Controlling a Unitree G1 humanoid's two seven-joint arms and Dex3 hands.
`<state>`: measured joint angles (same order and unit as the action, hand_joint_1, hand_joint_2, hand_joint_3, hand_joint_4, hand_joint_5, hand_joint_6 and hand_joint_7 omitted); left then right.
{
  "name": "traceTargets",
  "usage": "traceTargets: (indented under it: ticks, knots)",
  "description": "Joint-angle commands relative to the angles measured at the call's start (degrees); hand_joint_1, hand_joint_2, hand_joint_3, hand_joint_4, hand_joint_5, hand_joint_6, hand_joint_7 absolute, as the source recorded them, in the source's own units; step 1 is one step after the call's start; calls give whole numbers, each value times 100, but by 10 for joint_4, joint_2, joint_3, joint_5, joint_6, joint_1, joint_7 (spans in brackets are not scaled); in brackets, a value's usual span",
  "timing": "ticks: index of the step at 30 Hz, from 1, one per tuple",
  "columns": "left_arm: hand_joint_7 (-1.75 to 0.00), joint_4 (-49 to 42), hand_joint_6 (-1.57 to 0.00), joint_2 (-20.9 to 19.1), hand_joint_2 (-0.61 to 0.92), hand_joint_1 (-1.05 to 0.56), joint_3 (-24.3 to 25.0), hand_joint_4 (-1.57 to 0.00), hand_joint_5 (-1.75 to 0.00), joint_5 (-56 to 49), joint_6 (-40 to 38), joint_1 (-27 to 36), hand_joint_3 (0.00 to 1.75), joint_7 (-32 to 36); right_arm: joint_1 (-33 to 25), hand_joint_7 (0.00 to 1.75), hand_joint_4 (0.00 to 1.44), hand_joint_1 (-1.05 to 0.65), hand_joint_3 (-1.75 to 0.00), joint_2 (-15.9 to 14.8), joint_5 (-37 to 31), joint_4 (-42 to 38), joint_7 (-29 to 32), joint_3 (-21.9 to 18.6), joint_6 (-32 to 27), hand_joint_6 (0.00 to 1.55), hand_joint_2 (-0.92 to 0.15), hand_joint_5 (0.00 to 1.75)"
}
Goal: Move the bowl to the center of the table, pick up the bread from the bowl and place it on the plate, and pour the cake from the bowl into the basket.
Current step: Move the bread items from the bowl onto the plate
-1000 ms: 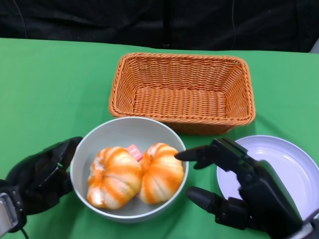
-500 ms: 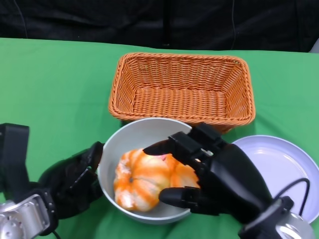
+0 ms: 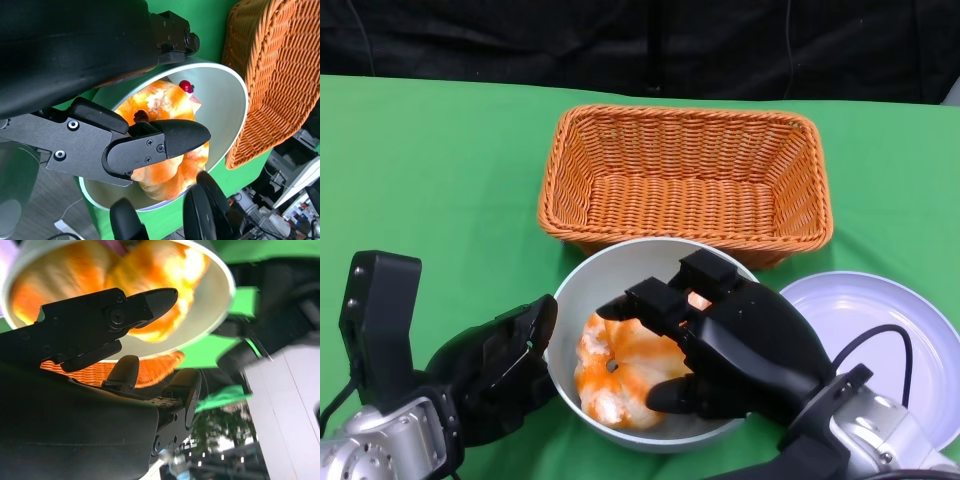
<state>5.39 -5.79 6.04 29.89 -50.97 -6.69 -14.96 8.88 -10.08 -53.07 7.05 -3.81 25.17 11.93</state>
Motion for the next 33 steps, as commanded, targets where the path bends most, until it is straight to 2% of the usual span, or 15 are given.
traceTargets:
  ticks: [1, 7, 17, 27, 28, 30, 31, 32, 33]
  knots:
    - [-4, 10, -8, -6, 92, -72, -12, -6, -4, -23, 22, 10, 64, 7, 11, 41, 9, -55, 0, -22, -3, -10, -12, 2, -10, 30, -89, 100]
    - [-6, 26, -13, 13, 92, -71, -6, -11, -9, -33, 12, 11, 66, 46, 28, 27, 13, -58, -1, -30, -1, -51, -3, 6, -14, 36, -91, 91]
    - [-5, 40, -14, 35, 92, -70, -1, -7, -11, -56, 10, 15, 72, 98, 63, 10, 19, -59, -1, -14, 10, -128, -1, 34, -22, 45, -92, 73]
    - [-4, 42, -14, 50, 92, -69, 9, -3, -12, -59, 22, 18, 72, 109, 74, 8, 20, -57, -2, 2, 14, -149, 11, 56, -34, 47, -92, 75]
    - [-4, 43, -13, 51, 92, -69, 10, -3, -13, -59, 22, 18, 73, 110, 74, 9, 23, -53, -2, 3, 15, -153, 22, 57, -29, 50, -91, 76]
    - [-4, 46, -13, 52, 92, -69, 11, -4, -14, -59, 21, 20, 73, 110, 74, 18, 43, -42, -2, 5, 17, -168, 60, 59, -11, 67, -91, 88]
    - [-4, 48, -14, 54, 92, -69, 12, -4, -15, -58, 19, 20, 73, 112, 75, 22, 54, -38, -1, 6, 19, -184, 97, 58, 9, 76, -91, 94]
    - [-4, 50, -15, 55, 92, -70, 13, -4, -15, -59, 17, 20, 73, 115, 75, 29, 67, -35, -1, 9, 23, -198, 130, 57, 25, 90, -88, 116]
    - [-5, 51, -16, 57, 92, -69, 14, -4, -16, -60, 14, 20, 73, 119, 77, 47, 81, -32, -1, 9, 23, -211, 160, 56, 40, 102, -88, 149]
